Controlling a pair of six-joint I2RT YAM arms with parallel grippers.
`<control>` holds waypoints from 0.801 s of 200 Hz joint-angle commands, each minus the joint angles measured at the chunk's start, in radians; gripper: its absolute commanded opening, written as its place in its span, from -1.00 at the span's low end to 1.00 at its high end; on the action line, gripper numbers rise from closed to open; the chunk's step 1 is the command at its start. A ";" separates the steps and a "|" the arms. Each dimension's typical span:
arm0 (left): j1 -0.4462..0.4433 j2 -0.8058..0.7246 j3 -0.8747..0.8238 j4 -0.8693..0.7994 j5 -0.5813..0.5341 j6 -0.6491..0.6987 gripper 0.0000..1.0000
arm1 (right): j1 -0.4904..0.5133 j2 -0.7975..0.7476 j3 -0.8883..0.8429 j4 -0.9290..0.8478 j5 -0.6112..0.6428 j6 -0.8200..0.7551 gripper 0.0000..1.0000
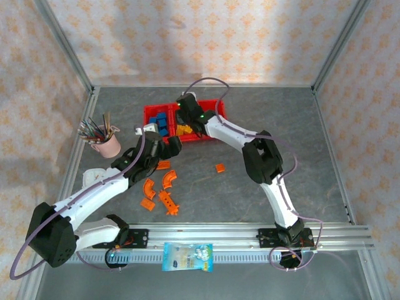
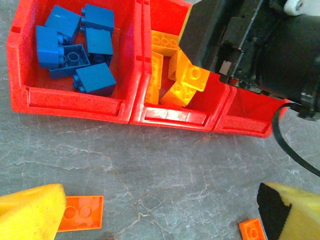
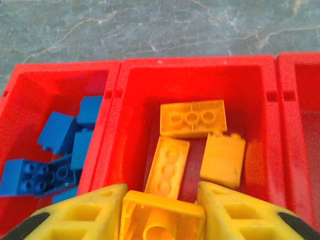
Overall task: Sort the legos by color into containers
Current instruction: Place the lego in the container.
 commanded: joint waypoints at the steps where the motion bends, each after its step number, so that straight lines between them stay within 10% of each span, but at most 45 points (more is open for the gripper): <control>1: 0.012 -0.008 0.023 0.030 -0.025 -0.009 0.98 | -0.007 0.016 0.075 -0.039 0.026 -0.038 0.06; 160: -0.046 -0.070 -0.077 0.120 0.127 -0.004 0.98 | -0.014 -0.600 -0.672 -0.045 -0.011 0.010 0.41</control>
